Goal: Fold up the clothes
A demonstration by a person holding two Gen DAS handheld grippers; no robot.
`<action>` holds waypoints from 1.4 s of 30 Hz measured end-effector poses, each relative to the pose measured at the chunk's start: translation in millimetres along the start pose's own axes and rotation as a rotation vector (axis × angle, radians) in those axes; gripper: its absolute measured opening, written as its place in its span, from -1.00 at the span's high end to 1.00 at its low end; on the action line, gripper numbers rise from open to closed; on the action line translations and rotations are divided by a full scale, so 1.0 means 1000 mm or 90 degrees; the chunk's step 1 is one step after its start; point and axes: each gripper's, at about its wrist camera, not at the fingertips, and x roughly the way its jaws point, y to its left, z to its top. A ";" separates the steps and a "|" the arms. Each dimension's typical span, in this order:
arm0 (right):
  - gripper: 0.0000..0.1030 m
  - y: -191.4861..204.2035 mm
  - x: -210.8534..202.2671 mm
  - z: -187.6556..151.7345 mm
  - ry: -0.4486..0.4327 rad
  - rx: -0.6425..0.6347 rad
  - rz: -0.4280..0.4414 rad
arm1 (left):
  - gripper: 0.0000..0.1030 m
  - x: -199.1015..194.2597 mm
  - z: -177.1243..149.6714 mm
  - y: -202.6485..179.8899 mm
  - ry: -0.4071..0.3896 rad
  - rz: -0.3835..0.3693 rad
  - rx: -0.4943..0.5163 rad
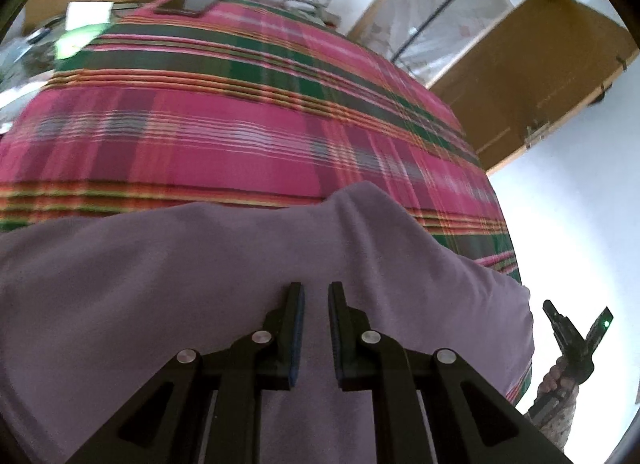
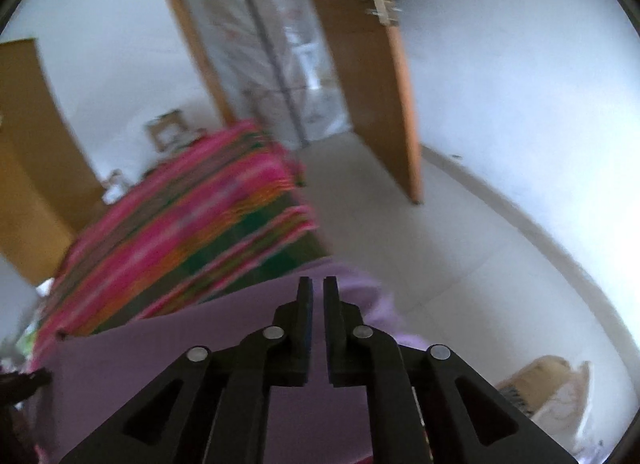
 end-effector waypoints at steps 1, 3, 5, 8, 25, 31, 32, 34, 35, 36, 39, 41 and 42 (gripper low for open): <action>0.78 0.009 -0.002 -0.002 0.002 -0.008 0.024 | 0.77 -0.006 -0.003 0.007 -0.009 0.002 -0.010; 0.78 0.031 -0.005 -0.008 0.006 -0.039 0.064 | 0.77 -0.018 -0.009 0.022 -0.026 0.007 -0.031; 0.76 0.052 -0.007 -0.014 0.004 -0.070 0.081 | 0.77 -0.028 -0.015 0.035 -0.043 0.017 -0.051; 0.66 0.079 -0.003 -0.025 0.026 -0.095 0.125 | 0.76 -0.039 -0.027 0.056 -0.060 0.017 -0.083; 0.56 0.220 0.006 -0.117 0.128 -0.243 0.277 | 0.77 -0.088 -0.084 0.106 -0.121 -0.009 -0.099; 0.55 0.265 -0.009 -0.140 0.139 -0.303 0.333 | 0.77 -0.105 -0.109 0.126 -0.135 -0.025 -0.104; 0.55 0.273 -0.011 -0.144 0.144 -0.315 0.344 | 0.77 -0.106 -0.113 0.130 -0.135 -0.033 -0.110; 0.55 0.290 -0.015 -0.156 0.155 -0.340 0.364 | 0.77 -0.108 -0.120 0.139 -0.140 -0.058 -0.124; 0.55 0.298 -0.017 -0.161 0.161 -0.354 0.373 | 0.77 -0.110 -0.122 0.141 -0.143 -0.066 -0.129; 0.55 0.307 -0.020 -0.168 0.166 -0.371 0.384 | 0.77 -0.111 -0.124 0.142 -0.145 -0.071 -0.129; 0.55 0.334 -0.028 -0.189 0.183 -0.427 0.416 | 0.77 -0.115 -0.129 0.147 -0.150 -0.074 -0.123; 0.55 0.348 -0.033 -0.203 0.191 -0.464 0.431 | 0.77 -0.116 -0.132 0.152 -0.151 -0.079 -0.124; 0.55 0.356 -0.035 -0.210 0.192 -0.482 0.436 | 0.79 -0.117 -0.133 0.155 -0.151 -0.081 -0.126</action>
